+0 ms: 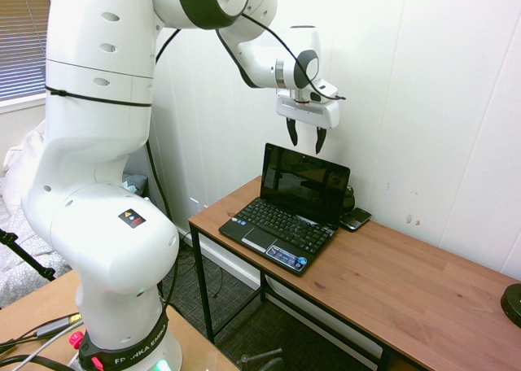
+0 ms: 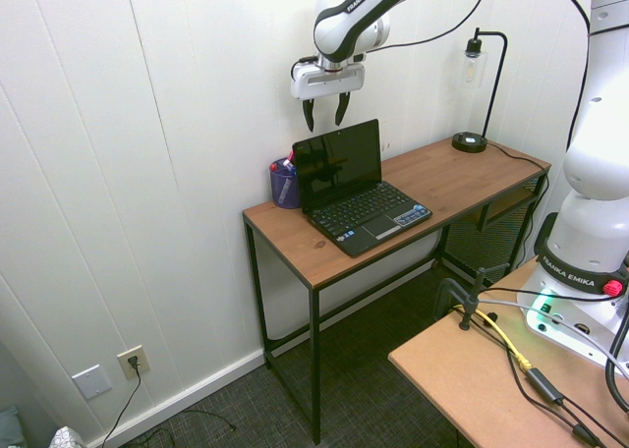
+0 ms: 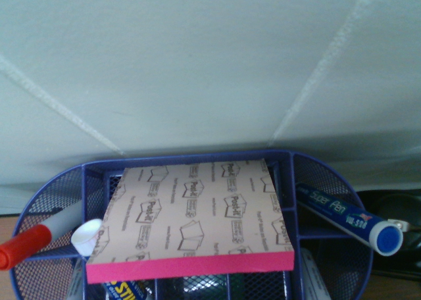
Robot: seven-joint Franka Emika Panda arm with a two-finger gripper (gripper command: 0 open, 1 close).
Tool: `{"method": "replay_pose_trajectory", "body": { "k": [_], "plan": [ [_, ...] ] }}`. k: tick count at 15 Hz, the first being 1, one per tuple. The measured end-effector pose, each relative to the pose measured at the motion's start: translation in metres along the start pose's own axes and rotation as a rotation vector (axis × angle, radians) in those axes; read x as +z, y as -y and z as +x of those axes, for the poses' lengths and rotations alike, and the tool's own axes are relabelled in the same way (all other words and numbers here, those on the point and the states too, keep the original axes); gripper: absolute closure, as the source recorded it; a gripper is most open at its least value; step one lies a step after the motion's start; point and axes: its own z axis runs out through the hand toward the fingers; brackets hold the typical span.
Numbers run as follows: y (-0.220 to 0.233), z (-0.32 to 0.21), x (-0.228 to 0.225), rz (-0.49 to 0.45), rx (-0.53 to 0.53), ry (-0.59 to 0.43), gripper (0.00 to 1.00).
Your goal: Close the laptop lid
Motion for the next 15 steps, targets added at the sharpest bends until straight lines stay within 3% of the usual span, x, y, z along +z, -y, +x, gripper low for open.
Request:
{"method": "replay_pose_trajectory", "body": {
  "k": [15],
  "plan": [
    [-0.009, 0.009, 0.020, -0.011, 0.051, 0.029, 1.00]
  ]
}}
